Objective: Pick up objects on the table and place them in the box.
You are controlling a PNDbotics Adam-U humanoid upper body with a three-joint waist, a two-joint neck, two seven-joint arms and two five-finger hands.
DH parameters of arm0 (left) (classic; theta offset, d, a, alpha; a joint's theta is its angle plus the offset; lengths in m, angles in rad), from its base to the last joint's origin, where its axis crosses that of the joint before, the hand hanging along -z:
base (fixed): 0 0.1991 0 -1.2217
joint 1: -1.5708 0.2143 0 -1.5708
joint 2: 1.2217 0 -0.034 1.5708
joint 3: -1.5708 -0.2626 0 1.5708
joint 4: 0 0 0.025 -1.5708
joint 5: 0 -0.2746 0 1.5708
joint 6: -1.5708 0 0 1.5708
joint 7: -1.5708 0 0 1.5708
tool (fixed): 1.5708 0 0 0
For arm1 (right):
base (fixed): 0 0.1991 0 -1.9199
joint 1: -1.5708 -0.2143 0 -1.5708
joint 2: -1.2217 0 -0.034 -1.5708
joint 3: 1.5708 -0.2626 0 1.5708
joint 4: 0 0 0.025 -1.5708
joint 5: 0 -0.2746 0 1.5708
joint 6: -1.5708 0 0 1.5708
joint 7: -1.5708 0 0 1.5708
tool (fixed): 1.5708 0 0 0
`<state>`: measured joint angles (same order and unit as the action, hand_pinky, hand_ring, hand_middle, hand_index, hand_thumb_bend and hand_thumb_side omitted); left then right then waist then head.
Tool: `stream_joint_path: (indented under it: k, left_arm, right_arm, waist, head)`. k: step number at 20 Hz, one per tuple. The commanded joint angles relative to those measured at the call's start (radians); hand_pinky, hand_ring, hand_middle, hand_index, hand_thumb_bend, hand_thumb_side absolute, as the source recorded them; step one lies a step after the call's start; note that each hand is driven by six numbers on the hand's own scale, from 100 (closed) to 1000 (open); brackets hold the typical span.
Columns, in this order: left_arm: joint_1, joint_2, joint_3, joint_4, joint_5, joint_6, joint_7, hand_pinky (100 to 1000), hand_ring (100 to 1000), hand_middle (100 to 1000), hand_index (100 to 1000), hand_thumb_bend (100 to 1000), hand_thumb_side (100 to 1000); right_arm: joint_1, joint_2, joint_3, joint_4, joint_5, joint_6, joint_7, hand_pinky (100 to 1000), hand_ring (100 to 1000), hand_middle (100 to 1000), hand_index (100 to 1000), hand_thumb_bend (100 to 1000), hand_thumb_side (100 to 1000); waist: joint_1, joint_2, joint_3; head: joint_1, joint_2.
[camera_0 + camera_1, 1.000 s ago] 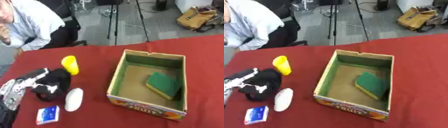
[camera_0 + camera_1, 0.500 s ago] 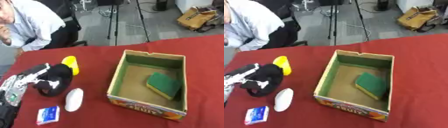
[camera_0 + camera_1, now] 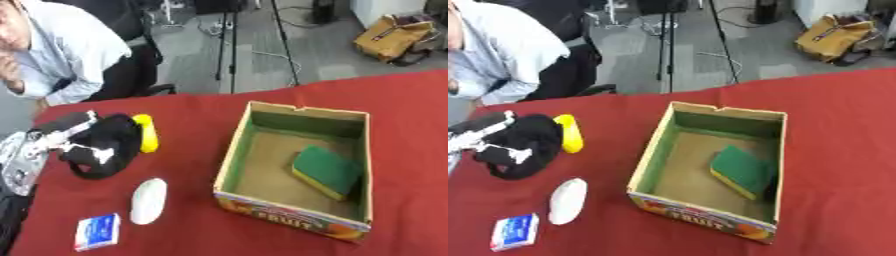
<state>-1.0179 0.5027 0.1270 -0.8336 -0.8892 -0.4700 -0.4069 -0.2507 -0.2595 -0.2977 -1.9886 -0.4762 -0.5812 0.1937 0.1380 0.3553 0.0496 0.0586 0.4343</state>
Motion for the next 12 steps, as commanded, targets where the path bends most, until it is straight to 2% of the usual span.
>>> stream_joint_path:
  k: [1, 12]
  left_arm:
    - [-0.042, 0.056, -0.009, -0.029, -0.006, -0.023, -0.004, 100, 234, 214, 411, 100, 246]
    - [-0.122, 0.059, -0.051, -0.086, 0.030, -0.080, -0.030, 100, 242, 216, 402, 100, 244]
  right_arm:
    - [-0.006, -0.026, 0.003, -0.011, -0.006, 0.002, -0.005, 882, 833, 637, 646, 100, 1000]
    - [-0.004, -0.033, 0.005, -0.011, -0.011, 0.011, -0.011, 883, 834, 637, 645, 100, 1000]
  waist:
    - [-0.002, -0.034, 0.001]
    - [0.007, -0.045, 0.000]
  head:
    - [0.000, 0.010]
    - [-0.007, 0.019]
